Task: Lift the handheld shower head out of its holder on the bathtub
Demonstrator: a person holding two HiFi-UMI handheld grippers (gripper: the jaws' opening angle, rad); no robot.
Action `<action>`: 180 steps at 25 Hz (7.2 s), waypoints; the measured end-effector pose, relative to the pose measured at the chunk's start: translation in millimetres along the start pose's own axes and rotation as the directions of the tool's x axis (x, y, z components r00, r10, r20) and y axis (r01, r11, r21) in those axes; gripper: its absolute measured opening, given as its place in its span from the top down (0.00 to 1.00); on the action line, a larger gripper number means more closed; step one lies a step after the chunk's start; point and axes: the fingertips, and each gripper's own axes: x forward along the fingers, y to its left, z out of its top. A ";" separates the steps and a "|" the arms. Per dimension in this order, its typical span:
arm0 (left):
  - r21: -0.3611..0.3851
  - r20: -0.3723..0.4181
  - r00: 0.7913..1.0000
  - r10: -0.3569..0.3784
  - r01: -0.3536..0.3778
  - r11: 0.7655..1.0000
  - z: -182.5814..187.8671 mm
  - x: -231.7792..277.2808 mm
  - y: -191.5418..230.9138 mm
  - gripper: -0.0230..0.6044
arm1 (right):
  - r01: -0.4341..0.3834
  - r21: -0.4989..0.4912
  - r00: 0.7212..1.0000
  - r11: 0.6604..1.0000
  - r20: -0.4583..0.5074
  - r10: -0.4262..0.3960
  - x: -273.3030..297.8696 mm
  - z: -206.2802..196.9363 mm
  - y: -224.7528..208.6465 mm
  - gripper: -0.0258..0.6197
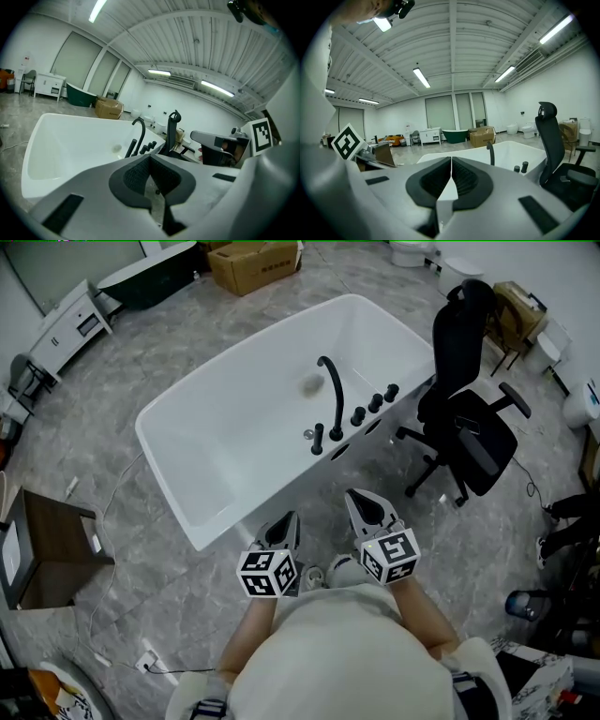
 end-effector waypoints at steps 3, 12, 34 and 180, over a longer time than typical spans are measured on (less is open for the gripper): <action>-0.007 -0.013 1.000 0.005 -0.005 1.000 1.4 9.4 4.9 0.93 | 0.012 0.016 1.000 1.000 -0.022 -0.012 11.5 -7.2 -11.0 0.93; -0.031 -0.019 0.998 0.062 -0.063 0.998 16.3 55.8 27.9 0.93 | -0.034 -0.044 0.997 0.998 -0.069 0.030 66.2 -20.9 -49.6 0.93; -0.115 -0.014 0.977 0.213 -0.213 0.970 54.1 155.6 60.7 0.93 | -0.248 -0.058 0.933 0.967 -0.284 0.222 201.8 -94.6 -131.6 0.72; -0.078 0.123 0.977 0.176 -0.167 0.983 -24.1 -31.8 -6.1 0.93 | 0.030 -0.282 0.956 0.959 0.289 0.055 -37.8 89.5 -16.2 0.75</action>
